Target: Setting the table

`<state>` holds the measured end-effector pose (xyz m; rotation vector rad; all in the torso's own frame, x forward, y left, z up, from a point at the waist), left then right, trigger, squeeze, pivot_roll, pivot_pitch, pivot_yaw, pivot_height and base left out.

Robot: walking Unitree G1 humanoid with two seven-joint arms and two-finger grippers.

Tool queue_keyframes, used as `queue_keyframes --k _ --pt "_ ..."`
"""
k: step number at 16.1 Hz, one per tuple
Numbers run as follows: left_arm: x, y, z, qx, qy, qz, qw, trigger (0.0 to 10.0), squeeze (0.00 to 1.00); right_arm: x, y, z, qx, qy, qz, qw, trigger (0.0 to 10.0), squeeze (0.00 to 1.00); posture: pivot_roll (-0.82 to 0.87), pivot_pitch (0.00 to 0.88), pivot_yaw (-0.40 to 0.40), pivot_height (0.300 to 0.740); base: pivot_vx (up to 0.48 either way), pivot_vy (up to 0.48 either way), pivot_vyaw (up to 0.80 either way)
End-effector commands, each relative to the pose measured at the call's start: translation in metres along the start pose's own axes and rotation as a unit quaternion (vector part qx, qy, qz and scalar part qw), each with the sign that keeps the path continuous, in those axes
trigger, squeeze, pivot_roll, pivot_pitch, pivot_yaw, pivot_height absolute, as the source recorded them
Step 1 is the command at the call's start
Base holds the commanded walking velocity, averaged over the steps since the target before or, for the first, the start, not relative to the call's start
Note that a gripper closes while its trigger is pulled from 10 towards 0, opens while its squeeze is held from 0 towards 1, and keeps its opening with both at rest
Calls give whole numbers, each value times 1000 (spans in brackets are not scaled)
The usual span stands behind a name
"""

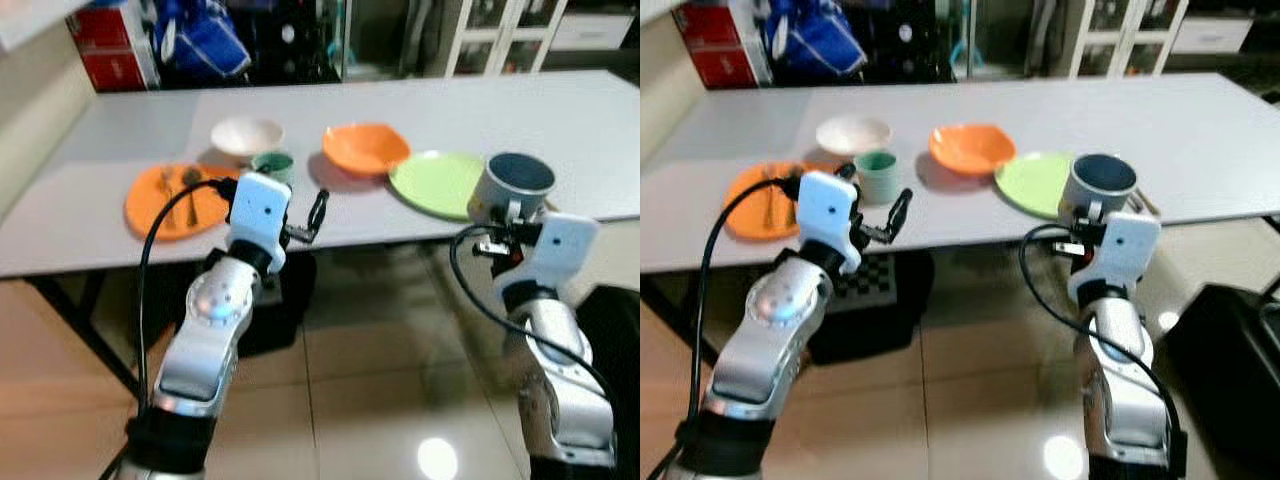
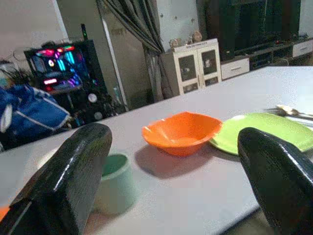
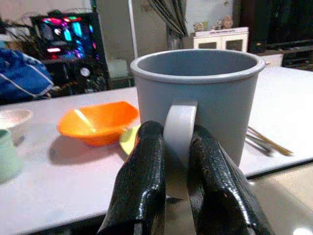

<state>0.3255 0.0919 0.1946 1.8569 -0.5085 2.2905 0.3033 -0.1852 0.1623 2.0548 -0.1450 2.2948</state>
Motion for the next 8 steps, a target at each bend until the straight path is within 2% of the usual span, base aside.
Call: queue_keyframes --k 1,8 --pt "2 -7 -1 8 2 6 1000 10000 94 5 -8 1 10 8 10 1000 10000 0 -34 0 5 740 439 0 -800" --pt "1 -3 -2 -5 1 5 1000 10000 98 4 -6 -1 5 5 13 1000 10000 0 -36 0 9 740 439 0 -800"
Point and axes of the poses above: a point about 5 cm out from each wrist's last joint towards the gripper, its own z axis pointing out of the wrist towards the gripper, its own x axis along the axis of the wrist's last joint, y = z × x, the point moved 3 cm from there along z, pointing out of the wrist towards the gripper, and after that the axes turned 3 degrees about -z, right-handed, at the moved point
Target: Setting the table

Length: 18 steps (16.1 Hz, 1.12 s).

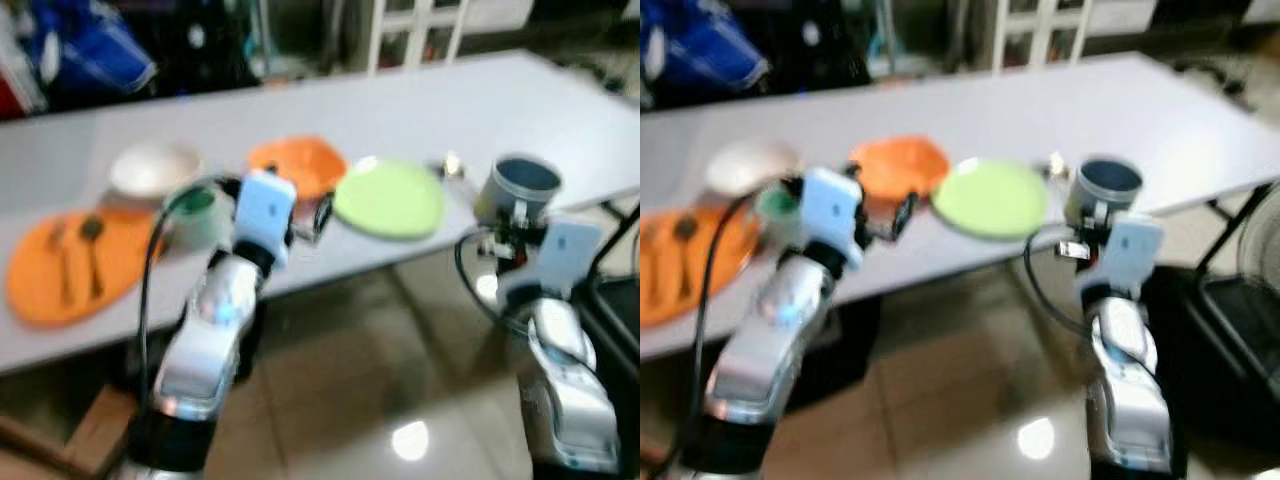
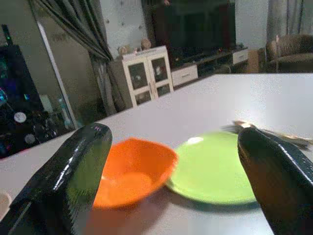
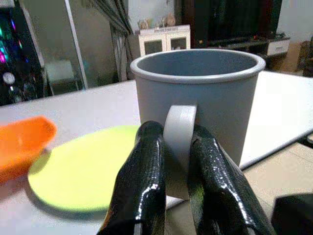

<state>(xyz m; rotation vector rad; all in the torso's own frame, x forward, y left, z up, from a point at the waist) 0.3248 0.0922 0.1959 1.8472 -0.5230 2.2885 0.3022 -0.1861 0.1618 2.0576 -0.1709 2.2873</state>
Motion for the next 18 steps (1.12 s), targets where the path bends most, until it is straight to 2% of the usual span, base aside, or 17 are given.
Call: queue_keyframes --k 1,4,7,10,11,13,14,15,18 --pt "0 -2 -1 0 -1 3 1000 10000 98 4 -7 0 13 7 9 1000 10000 0 -36 0 10 740 435 0 -800" --pt "1 1 -2 -7 0 7 1000 10000 94 5 -6 -1 13 10 8 1000 10000 0 -37 0 11 740 439 0 -800" --pt "10 0 -2 -13 13 23 1000 10000 94 14 -12 0 41 30 18 999 10000 0 -31 0 27 740 439 0 0" --pt "9 -7 -14 0 8 30 1000 10000 98 15 -17 -4 76 30 6 997 10000 0 -28 0 26 740 439 0 0" --pt "11 -10 -24 7 6 28 1000 10000 98 13 -16 -9 78 28 12 997 10000 0 -29 0 27 740 439 0 800" --pt "15 -9 -27 5 7 26 1000 10000 98 14 -16 -9 81 29 11 996 10000 0 -28 0 30 740 439 0 800" --pt "15 -7 -25 -2 7 28 1000 10000 90 12 -13 -4 79 28 9 996 10000 0 -27 0 30 740 435 0 800" --pt "14 -6 -23 -4 6 32 999 10000 94 12 -3 2 60 30 23 997 10000 0 -22 0 26 740 401 0 0" --pt "13 -6 -20 1 0 30 1000 10000 86 14 4 7 60 34 21 997 10000 0 -20 0 13 740 365 0 0"
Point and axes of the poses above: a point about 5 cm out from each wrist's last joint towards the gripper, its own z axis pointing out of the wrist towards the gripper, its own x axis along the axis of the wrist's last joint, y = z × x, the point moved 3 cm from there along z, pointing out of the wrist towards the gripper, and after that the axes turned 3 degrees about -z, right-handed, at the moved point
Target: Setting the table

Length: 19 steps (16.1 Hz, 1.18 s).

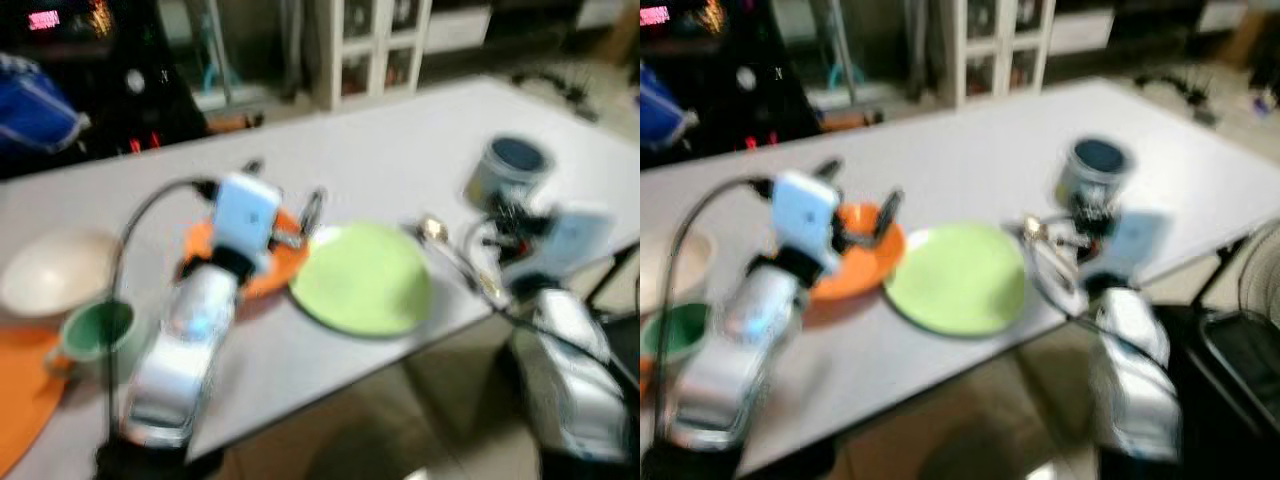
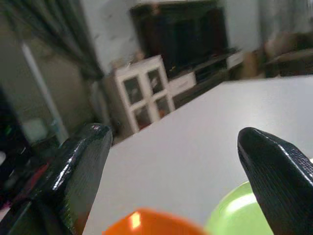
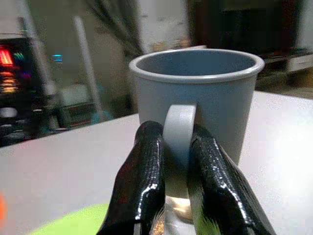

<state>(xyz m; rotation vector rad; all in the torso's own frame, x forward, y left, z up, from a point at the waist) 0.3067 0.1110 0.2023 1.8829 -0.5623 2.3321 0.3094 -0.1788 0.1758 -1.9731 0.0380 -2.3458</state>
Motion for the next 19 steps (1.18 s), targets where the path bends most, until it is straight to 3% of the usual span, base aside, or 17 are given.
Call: queue_keyframes --k 1,3,7,9,10,13,17,19 --pt "2 6 3 -9 1 1 1000 10000 71 1 14 0 -15 1 -4 1000 10000 0 -17 0 8 740 0 0 0" --pt "-5 3 7 5 -13 13 1000 10000 4 -5 14 8 -1 -11 9 1000 10000 0 -8 0 -6 740 0 0 0" --pt "-10 -4 14 29 -30 17 999 10000 0 -10 11 24 14 -19 31 999 10000 0 10 0 -27 740 0 0 0" --pt "-13 -8 17 37 -38 28 998 10000 0 -10 8 32 27 -18 16 999 10000 0 12 0 -25 740 0 0 0" --pt "-14 -12 24 45 -45 36 997 10000 0 -13 5 44 40 -24 0 999 10000 0 6 0 -10 740 0 0 0" --pt "-7 -17 33 49 -35 40 997 10000 0 -17 5 57 56 -30 9 998 10000 0 -1 0 0 740 0 0 0" --pt "-2 -7 30 26 -26 34 999 10000 0 -17 16 66 49 -15 41 998 10000 0 14 0 6 740 0 0 0" --pt "-3 1 20 2 -23 34 999 10000 0 -26 18 71 42 -13 57 997 10000 0 27 0 9 740 0 0 0"
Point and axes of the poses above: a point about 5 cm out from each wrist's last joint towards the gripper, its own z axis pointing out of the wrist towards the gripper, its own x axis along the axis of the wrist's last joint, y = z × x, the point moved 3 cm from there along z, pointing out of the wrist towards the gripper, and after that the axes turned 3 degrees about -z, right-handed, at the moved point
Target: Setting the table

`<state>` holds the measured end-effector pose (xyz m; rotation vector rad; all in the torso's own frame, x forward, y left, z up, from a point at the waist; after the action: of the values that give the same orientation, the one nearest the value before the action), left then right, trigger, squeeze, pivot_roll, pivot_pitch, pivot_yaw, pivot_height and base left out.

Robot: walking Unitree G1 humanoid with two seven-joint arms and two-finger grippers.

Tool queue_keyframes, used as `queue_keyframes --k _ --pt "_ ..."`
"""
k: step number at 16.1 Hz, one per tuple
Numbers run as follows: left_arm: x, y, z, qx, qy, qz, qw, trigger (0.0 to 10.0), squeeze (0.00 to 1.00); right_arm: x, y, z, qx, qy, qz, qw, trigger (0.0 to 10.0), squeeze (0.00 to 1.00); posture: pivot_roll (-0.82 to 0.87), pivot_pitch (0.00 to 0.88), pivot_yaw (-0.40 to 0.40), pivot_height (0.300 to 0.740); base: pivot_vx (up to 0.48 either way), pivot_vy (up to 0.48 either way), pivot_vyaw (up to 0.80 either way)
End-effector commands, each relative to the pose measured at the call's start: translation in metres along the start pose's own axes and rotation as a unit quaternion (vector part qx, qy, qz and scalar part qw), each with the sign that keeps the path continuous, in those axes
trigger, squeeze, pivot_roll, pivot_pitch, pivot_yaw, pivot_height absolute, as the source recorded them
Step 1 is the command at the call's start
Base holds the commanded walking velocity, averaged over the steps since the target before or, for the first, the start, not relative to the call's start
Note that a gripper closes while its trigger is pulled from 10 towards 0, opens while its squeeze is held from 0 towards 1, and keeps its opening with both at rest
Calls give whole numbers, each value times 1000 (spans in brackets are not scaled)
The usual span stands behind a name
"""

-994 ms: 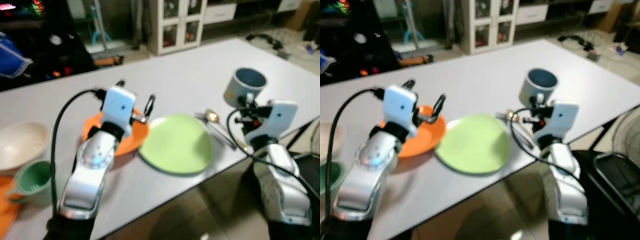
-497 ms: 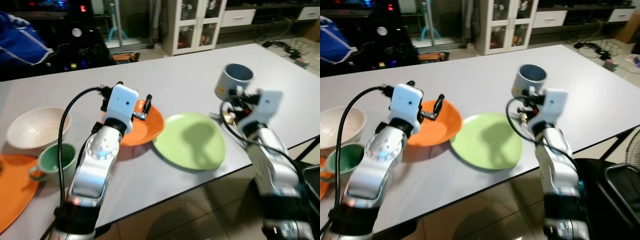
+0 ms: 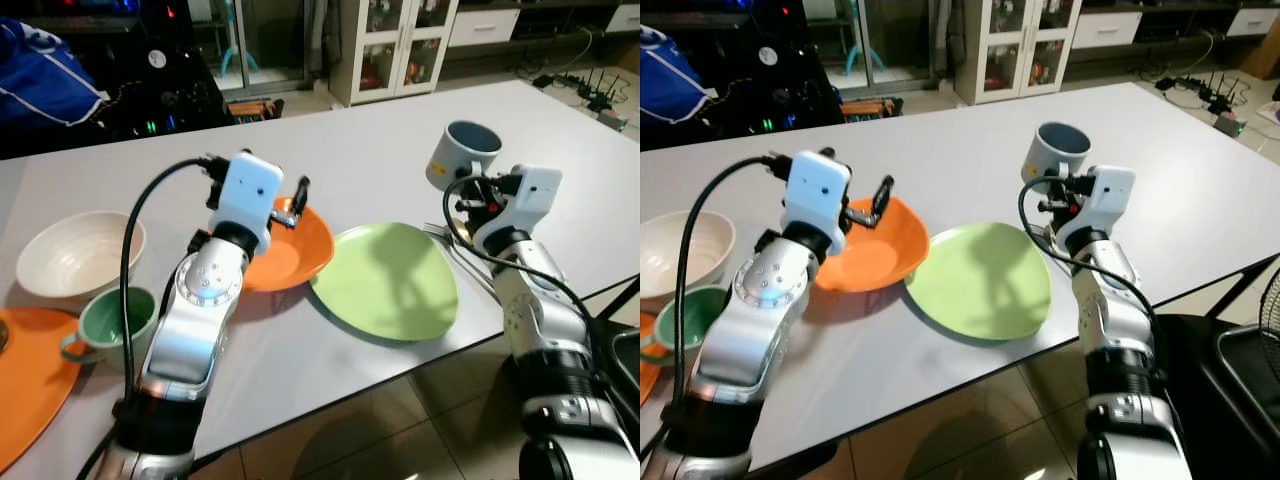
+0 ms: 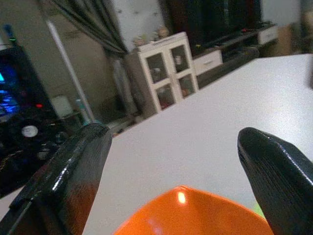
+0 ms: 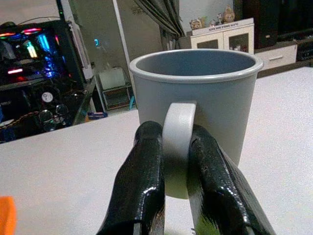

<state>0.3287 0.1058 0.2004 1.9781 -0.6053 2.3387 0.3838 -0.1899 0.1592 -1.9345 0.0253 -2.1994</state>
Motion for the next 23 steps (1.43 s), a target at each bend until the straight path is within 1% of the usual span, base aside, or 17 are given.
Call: queue_keyframes --k 1,2,3,4,5,6,8,9,11,12,13,14,17,19,21,23 --pt "5 5 -5 -19 8 -1 1000 10000 0 -1 3 5 -4 6 10 1000 10000 0 37 0 5 740 0 0 0" --pt "6 5 -6 -21 9 -1 1000 10000 0 -3 3 7 -5 2 10 1000 10000 0 46 0 0 740 0 0 0" --pt "10 6 -11 -24 11 2 1000 10000 0 -7 2 11 -1 -8 9 1000 10000 0 72 0 -16 740 0 0 0" --pt "12 7 -17 -33 15 2 999 10000 0 -11 0 14 3 -16 3 1000 10000 0 102 0 -31 740 0 0 0" --pt "13 8 -19 -40 16 0 999 10000 0 -12 0 17 3 -20 2 1000 10000 0 113 0 -35 740 0 0 0" --pt "15 11 -24 -59 19 -4 998 10000 0 -14 -2 21 5 -25 2 1000 10000 0 120 0 -36 740 0 0 0" --pt "14 14 -38 -82 8 -6 997 10000 0 -13 -8 29 5 -25 9 1000 10000 0 145 0 -35 740 0 0 0" --pt "14 15 -44 -90 1 0 996 10000 0 -12 -11 32 3 -24 5 1000 10000 0 178 0 -35 740 0 0 0" --pt "18 16 -52 -101 -6 9 995 10000 0 -11 -11 37 -10 -32 -9 999 10000 0 226 10 -24 740 0 0 0" --pt "19 16 -54 -103 -7 10 995 10000 0 -11 -11 37 -13 -35 -12 999 10000 0 226 10 -24 740 0 0 0" --pt "22 14 -59 -107 -11 14 994 10000 0 -14 -8 37 -29 -47 -30 998 10000 0 259 36 -12 740 0 0 0" --pt "24 12 -62 -107 -12 16 994 10000 0 -16 -4 37 -46 -55 -37 997 10000 0 279 49 -3 740 0 0 0" --pt "34 -1 -64 -84 -11 18 996 10000 0 -21 11 32 -90 -71 -38 993 10000 0 318 85 19 740 0 0 0" --pt "38 -7 -64 -77 -10 23 997 10000 0 -21 15 31 -100 -71 -29 992 10000 0 334 101 31 740 0 0 0" --pt "42 -14 -68 -69 -18 31 997 10000 0 -24 17 30 -100 -83 -22 991 10000 0 372 117 37 740 0 0 0" --pt "42 -17 -73 -66 -25 34 997 10000 0 -28 18 29 -103 -92 -17 990 10000 0 386 125 38 740 0 0 0"
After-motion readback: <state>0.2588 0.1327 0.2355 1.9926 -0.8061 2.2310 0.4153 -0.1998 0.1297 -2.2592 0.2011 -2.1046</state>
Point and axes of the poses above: a point about 5 cm out from each wrist's last joint towards the gripper, its own z axis pointing out of the wrist towards the gripper, its own x axis along the axis of the wrist's last joint, y = z × x, the point moved 3 cm from there along z, pointing out of the wrist towards the gripper, and after that the axes turned 3 degrees about -z, right-handed, at the moved point
